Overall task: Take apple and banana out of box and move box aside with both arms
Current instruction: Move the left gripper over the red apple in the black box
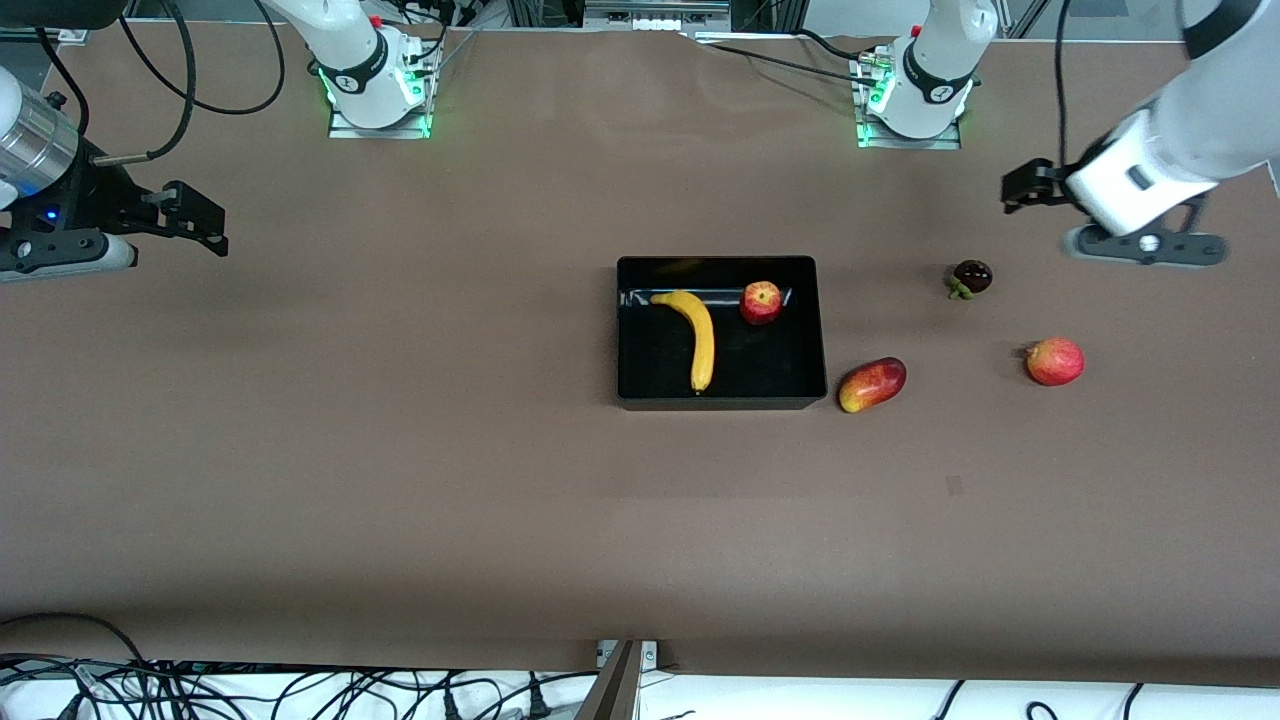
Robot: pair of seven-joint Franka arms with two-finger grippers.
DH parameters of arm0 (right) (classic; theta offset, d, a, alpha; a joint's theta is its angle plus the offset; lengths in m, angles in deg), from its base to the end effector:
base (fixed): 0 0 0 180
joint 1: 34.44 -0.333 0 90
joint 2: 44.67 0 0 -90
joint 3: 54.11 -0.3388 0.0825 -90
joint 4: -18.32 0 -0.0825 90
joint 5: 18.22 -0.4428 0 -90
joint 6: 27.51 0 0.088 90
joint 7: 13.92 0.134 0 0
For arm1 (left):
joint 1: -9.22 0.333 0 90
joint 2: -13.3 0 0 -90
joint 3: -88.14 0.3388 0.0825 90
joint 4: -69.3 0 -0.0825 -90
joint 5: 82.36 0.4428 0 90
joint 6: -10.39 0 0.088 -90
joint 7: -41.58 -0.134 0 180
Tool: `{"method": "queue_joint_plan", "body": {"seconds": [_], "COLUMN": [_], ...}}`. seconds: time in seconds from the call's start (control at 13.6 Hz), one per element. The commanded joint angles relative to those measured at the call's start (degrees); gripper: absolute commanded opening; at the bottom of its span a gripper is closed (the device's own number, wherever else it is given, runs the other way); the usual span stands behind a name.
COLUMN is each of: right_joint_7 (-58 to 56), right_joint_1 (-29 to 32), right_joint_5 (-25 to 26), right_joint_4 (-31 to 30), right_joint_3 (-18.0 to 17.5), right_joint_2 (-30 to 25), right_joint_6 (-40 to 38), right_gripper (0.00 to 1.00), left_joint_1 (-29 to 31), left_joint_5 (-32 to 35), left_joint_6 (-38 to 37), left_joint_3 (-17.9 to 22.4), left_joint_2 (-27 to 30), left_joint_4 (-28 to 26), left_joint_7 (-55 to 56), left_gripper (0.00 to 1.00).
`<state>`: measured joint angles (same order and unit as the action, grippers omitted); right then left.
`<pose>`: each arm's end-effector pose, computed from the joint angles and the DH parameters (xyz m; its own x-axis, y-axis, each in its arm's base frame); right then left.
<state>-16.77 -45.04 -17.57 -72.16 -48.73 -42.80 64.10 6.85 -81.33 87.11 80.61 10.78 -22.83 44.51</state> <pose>0.6230 0.0563 0.5982 0.9900 0.1407 -0.0135 0.1409 -0.9899 0.0137 0.5797 -0.0970 0.5598 0.9454 -0.1106 -0.3065 -0.1251 -0.9918 -0.0279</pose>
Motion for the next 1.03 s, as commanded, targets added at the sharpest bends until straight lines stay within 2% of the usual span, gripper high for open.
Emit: {"method": "queue_joint_plan", "body": {"seconds": [0.0, 0.15, 0.29, 0.66, 0.81, 0.96], "right_joint_7": [0.39, 0.39, 0.39, 0.39, 0.39, 0.39], "right_joint_1": [0.32, 0.32, 0.32, 0.32, 0.32, 0.32], "right_joint_5": [0.05, -0.03, -0.03, -0.03, -0.03, 0.05], "right_joint_4": [1.01, 1.10, 1.01, 1.10, 1.01, 1.10], "right_joint_3": [-0.20, -0.20, -0.20, -0.20, -0.20, -0.20], "right_joint_2": [0.32, 0.32, 0.32, 0.32, 0.32, 0.32], "right_joint_6": [-0.30, -0.30, -0.30, -0.30, -0.30, -0.30], "right_gripper": [1.00, 1.00, 1.00, 1.00, 1.00, 1.00], "left_joint_1": [-0.18, -0.53, -1.93, -9.57, -12.56, -12.66], "left_joint_5": [0.20, 0.11, 0.20, 0.99, 1.25, 2.56], "left_joint_6": [1.04, 6.05, 10.44, 23.02, 30.28, 36.54], "left_joint_3": [-4.85, -8.98, -11.98, -12.43, -12.43, -12.52], "left_joint_2": [-5.55, -8.62, -11.88, -21.02, -21.30, -20.77], "left_joint_4": [1.52, 1.43, 1.52, -0.67, -7.67, -13.40], "left_joint_7": [0.49, 3.81, 11.96, 29.64, 34.58, 34.86], "left_gripper": [1.00, 1.00, 1.00, 1.00, 1.00, 1.00]}}
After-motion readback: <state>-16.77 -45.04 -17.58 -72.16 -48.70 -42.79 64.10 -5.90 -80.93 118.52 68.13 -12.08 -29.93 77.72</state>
